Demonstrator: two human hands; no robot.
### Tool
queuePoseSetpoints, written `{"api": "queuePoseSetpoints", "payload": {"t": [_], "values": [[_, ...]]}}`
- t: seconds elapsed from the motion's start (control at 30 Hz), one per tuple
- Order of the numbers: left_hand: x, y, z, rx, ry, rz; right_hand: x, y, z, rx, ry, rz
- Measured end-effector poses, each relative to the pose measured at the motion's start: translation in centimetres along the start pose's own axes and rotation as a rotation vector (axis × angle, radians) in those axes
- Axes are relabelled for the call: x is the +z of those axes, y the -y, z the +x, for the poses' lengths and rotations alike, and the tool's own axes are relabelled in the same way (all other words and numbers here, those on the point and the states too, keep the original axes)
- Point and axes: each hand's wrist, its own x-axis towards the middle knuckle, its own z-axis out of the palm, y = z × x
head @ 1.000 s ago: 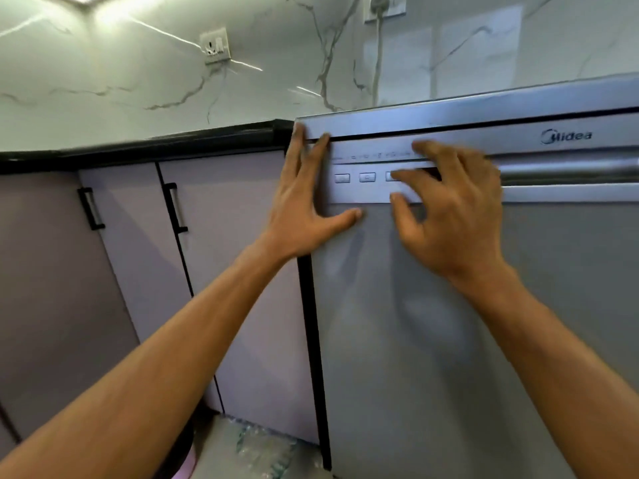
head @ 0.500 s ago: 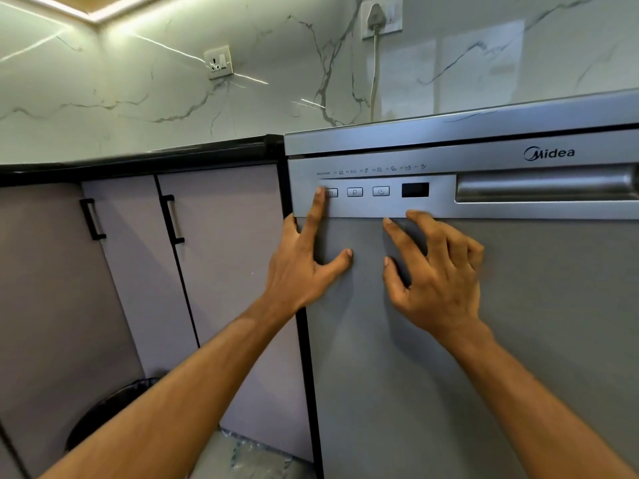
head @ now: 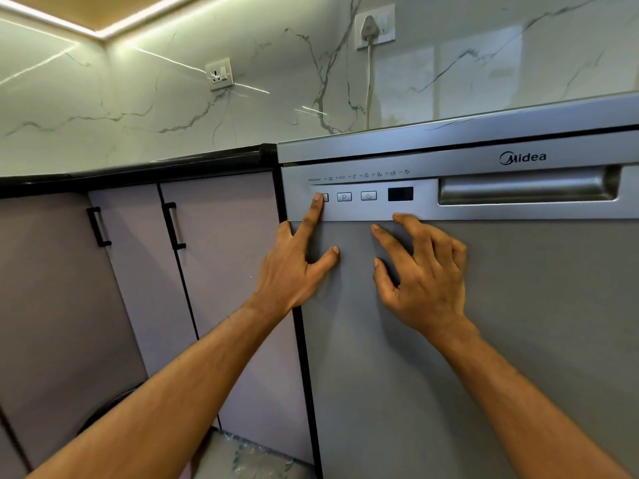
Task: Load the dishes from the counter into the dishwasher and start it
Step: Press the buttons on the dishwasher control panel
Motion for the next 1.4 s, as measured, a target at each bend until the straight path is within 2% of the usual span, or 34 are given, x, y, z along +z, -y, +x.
{"api": "queuePoseSetpoints", "payload": {"t": [0.3, 1.4], "values": [[0.5, -1.0, -0.3, -0.084, 0.028, -0.040, -0.3, -0.2, 0.0, -0.003, 0.030, 0.029], [0.6, -1.6, -1.1, -0.176, 0.004, -0.053, -1.1, -0.3, 0.0, 0.006, 0.081, 0.071]]}}
